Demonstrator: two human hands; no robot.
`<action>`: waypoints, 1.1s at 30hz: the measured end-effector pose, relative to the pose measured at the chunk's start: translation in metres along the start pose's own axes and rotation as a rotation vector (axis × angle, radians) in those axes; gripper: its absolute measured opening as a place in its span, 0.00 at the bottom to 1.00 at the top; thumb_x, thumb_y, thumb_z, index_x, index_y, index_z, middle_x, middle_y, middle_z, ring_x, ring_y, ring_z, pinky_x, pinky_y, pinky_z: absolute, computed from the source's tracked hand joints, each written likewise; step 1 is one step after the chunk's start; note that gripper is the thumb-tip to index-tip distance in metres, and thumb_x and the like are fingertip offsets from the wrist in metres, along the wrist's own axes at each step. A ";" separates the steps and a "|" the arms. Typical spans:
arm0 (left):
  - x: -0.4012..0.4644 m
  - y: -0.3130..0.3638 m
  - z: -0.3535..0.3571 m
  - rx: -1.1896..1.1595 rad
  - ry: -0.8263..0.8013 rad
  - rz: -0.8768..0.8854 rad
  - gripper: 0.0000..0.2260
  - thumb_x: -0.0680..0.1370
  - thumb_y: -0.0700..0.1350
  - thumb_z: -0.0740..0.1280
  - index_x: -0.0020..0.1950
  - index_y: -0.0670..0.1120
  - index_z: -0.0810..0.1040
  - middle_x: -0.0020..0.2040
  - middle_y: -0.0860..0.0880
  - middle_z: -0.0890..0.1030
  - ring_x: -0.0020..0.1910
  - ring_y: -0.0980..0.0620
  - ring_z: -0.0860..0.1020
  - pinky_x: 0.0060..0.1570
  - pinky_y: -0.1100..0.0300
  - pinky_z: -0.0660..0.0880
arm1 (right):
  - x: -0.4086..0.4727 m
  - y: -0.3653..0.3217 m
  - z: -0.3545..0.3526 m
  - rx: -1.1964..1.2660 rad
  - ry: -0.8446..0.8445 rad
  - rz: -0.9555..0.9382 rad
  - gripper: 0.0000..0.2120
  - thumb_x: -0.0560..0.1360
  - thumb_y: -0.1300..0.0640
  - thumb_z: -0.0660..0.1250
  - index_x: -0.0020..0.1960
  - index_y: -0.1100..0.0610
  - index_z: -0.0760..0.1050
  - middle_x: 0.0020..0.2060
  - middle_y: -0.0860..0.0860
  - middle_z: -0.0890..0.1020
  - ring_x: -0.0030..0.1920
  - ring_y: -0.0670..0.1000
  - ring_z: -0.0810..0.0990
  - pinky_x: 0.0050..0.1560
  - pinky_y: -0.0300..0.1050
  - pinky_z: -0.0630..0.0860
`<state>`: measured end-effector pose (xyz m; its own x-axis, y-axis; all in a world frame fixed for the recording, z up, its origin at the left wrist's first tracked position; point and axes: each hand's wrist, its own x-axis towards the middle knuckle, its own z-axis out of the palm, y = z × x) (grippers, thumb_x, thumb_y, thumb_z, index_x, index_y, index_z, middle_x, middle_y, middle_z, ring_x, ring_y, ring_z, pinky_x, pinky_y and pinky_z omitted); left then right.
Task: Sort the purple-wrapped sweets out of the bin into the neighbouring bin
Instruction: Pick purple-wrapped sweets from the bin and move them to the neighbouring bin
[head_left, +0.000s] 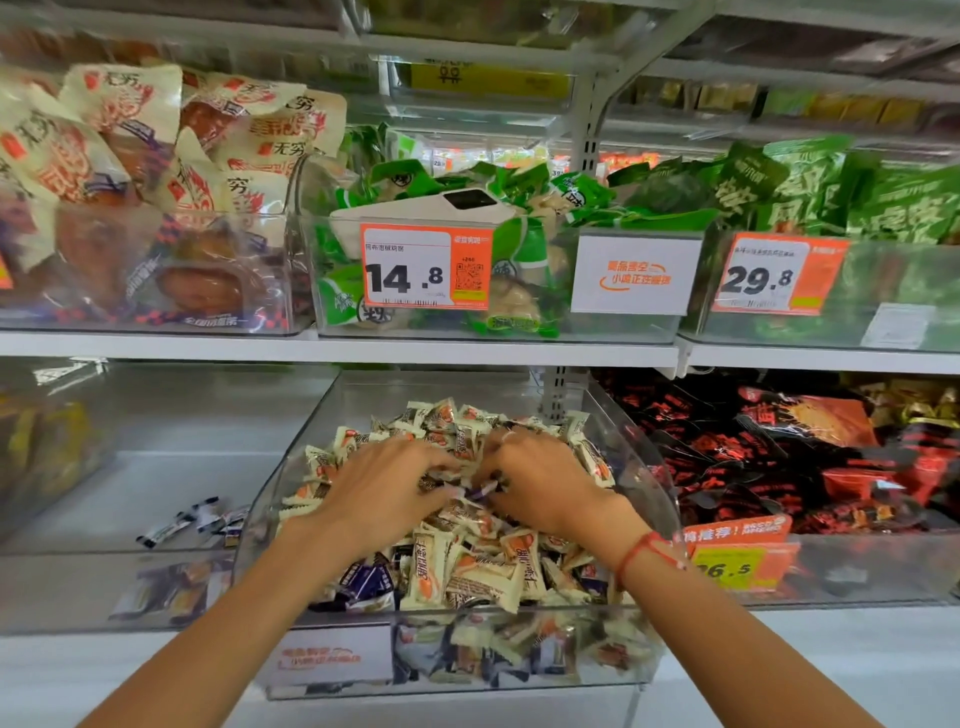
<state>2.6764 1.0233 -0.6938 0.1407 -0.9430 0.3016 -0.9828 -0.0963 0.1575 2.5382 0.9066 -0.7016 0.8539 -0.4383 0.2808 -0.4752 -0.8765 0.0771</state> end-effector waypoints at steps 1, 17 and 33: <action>0.003 0.002 0.000 0.009 -0.016 0.031 0.19 0.77 0.57 0.65 0.67 0.59 0.71 0.63 0.56 0.76 0.62 0.55 0.72 0.63 0.54 0.66 | -0.004 0.002 -0.001 0.037 0.024 0.025 0.11 0.77 0.48 0.65 0.57 0.50 0.80 0.55 0.48 0.78 0.56 0.52 0.76 0.49 0.44 0.73; 0.026 -0.002 0.001 -0.169 0.351 -0.203 0.12 0.75 0.50 0.71 0.58 0.55 0.77 0.53 0.52 0.81 0.47 0.53 0.80 0.36 0.62 0.74 | -0.038 0.036 -0.005 0.493 0.265 0.350 0.13 0.77 0.46 0.66 0.45 0.57 0.77 0.36 0.51 0.81 0.36 0.53 0.79 0.40 0.54 0.79; 0.014 -0.015 0.003 0.175 -0.173 0.192 0.15 0.77 0.56 0.65 0.64 0.60 0.75 0.60 0.58 0.73 0.62 0.57 0.69 0.64 0.58 0.60 | -0.025 0.017 0.001 0.083 0.048 0.061 0.23 0.78 0.66 0.59 0.66 0.44 0.74 0.66 0.47 0.72 0.65 0.51 0.72 0.50 0.43 0.73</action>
<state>2.6931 1.0109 -0.6944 -0.0567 -0.9881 0.1429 -0.9972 0.0492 -0.0554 2.5090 0.9021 -0.7080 0.8120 -0.4828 0.3279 -0.5049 -0.8630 -0.0203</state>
